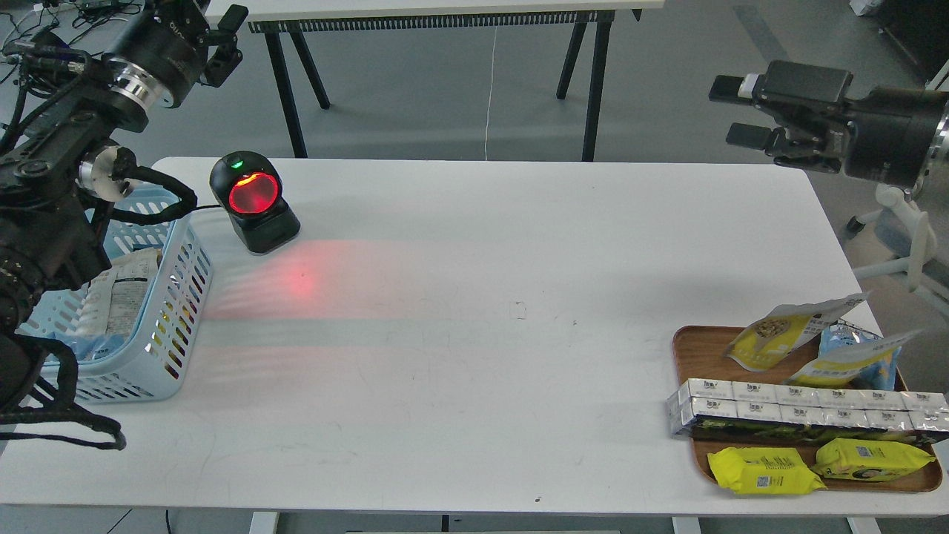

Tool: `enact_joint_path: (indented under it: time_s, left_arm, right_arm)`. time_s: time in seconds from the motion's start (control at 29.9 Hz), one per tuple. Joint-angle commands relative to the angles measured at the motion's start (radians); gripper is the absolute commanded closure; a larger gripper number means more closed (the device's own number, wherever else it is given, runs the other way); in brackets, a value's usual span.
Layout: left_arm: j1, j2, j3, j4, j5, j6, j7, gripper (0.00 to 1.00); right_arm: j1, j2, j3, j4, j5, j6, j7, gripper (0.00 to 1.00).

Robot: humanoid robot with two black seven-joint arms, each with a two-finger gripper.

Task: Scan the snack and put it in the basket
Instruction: 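Move the right gripper toward the wooden tray of snacks, then lower the right gripper and grasp the yellow snack packet on the tray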

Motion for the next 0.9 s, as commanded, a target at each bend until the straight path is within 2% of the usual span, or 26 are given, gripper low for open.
enact_joint_path:
  time_s: [0.0, 0.2, 0.3, 0.5, 0.87]
  left_arm:
    - [-0.002, -0.001, 0.003, 0.000, 0.004, 0.000, 0.000, 0.00]
    - [0.004, -0.001, 0.005, 0.000, 0.005, 0.000, 0.000, 0.00]
    - [0.009, -0.001, 0.005, 0.000, 0.005, 0.000, 0.000, 0.00]
    - [0.013, -0.004, 0.005, 0.000, 0.005, 0.000, 0.000, 0.00]
    - [0.016, -0.002, 0.007, 0.008, 0.007, 0.000, 0.000, 0.00]
  right_arm:
    - [0.095, -0.059, -0.089, 0.085, -0.236, 0.000, 0.000, 0.01]
    - [0.106, -0.139, -0.119, 0.203, -0.759, 0.000, 0.000, 0.01]
    - [0.099, -0.164, -0.117, 0.207, -0.920, 0.000, 0.000, 0.01]
    - [0.072, -0.168, -0.120, 0.203, -1.102, 0.000, 0.000, 0.01]
    - [0.004, -0.090, -0.120, 0.131, -1.182, 0.000, 0.000, 0.01]
